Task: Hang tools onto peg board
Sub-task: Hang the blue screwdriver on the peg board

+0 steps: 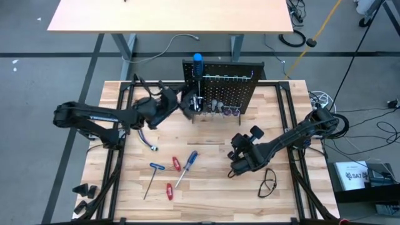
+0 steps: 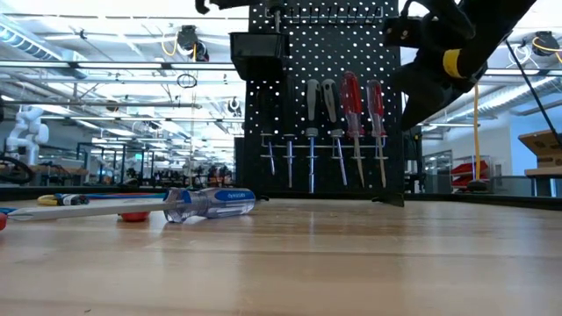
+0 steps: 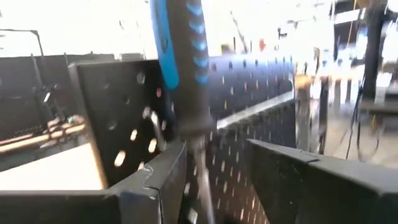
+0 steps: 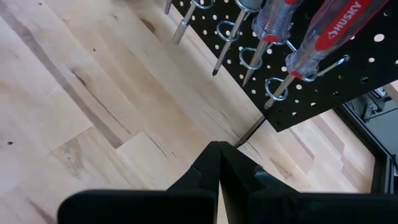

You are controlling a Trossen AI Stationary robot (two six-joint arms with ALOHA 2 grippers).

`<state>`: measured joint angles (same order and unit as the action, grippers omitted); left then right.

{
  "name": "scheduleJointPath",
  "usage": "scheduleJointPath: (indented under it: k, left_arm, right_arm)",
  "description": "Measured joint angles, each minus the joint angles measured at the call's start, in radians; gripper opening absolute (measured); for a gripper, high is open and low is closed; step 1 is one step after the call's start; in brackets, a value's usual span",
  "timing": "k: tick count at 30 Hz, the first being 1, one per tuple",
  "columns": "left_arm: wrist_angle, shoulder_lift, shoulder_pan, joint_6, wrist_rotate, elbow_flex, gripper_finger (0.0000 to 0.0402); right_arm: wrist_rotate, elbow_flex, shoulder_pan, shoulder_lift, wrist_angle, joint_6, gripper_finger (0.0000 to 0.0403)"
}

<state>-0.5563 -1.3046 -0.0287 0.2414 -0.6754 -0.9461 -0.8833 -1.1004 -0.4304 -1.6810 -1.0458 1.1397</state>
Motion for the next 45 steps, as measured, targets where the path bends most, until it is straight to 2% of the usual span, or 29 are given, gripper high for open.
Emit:
scheduleJointPath:
  k: [4, 9, 11, 13, 16, 20, 23, 26, 29, 32, 38, 45]
  left_arm:
    - [0.277, 0.093, 0.074, -0.072, -0.063, 0.000, 0.0170]
    - [0.690, 0.213, 0.170, -0.271, -0.047, -0.001, 0.0169]
    - [0.867, 0.252, 0.194, -0.400, 0.026, -0.001, 0.0169]
    - [1.015, 0.271, 0.207, -0.518, 0.154, -0.001, 0.0169]
    - [1.149, 0.268, 0.237, -0.592, 0.333, 0.017, 0.0169]
    - [1.163, 0.247, 0.307, -0.620, 0.442, 0.099, 0.0169]
    - [1.129, 0.216, 0.350, -0.721, 0.458, 0.161, 0.0169]
    - [0.983, 0.172, 0.383, -0.809, 0.472, 0.222, 0.0169]
    - [0.810, 0.100, 0.412, -0.865, 0.551, 0.264, 0.0169]
    - [0.718, 0.015, 0.439, -0.941, 0.595, 0.268, 0.0169]
    - [0.635, -0.131, 0.477, -1.024, 0.649, 0.268, 0.0169]
    - [0.622, -0.216, 0.516, -1.159, 0.640, 0.263, 0.0169]
  right_arm:
    - [-0.001, 0.000, -0.014, 0.000, 0.001, 0.000, 0.0000]
    - [-0.006, 0.000, -0.017, 0.000, 0.072, -0.043, 0.0000]
    - [-0.006, 0.000, -0.016, 0.000, 0.142, -0.101, 0.0000]
    - [-0.006, 0.000, -0.012, 0.000, 0.233, -0.180, 0.0000]
    - [-0.002, 0.000, -0.002, 0.000, 0.383, -0.315, 0.0000]
    - [0.012, 0.000, 0.007, 0.000, 0.536, -0.464, 0.0000]
    - [0.054, 0.000, 0.018, 0.000, 0.605, -0.519, 0.0000]
    - [0.080, 0.000, 0.030, 0.000, 0.657, -0.553, 0.0000]
    - [0.085, 0.000, 0.038, 0.000, 0.680, -0.574, 0.0000]
    - [0.124, 0.000, 0.039, 0.000, 0.680, -0.579, 0.0000]
    - [0.162, 0.000, 0.038, 0.000, 0.683, -0.573, 0.0000]
    - [0.183, 0.000, 0.037, 0.000, 0.684, -0.550, 0.0000]
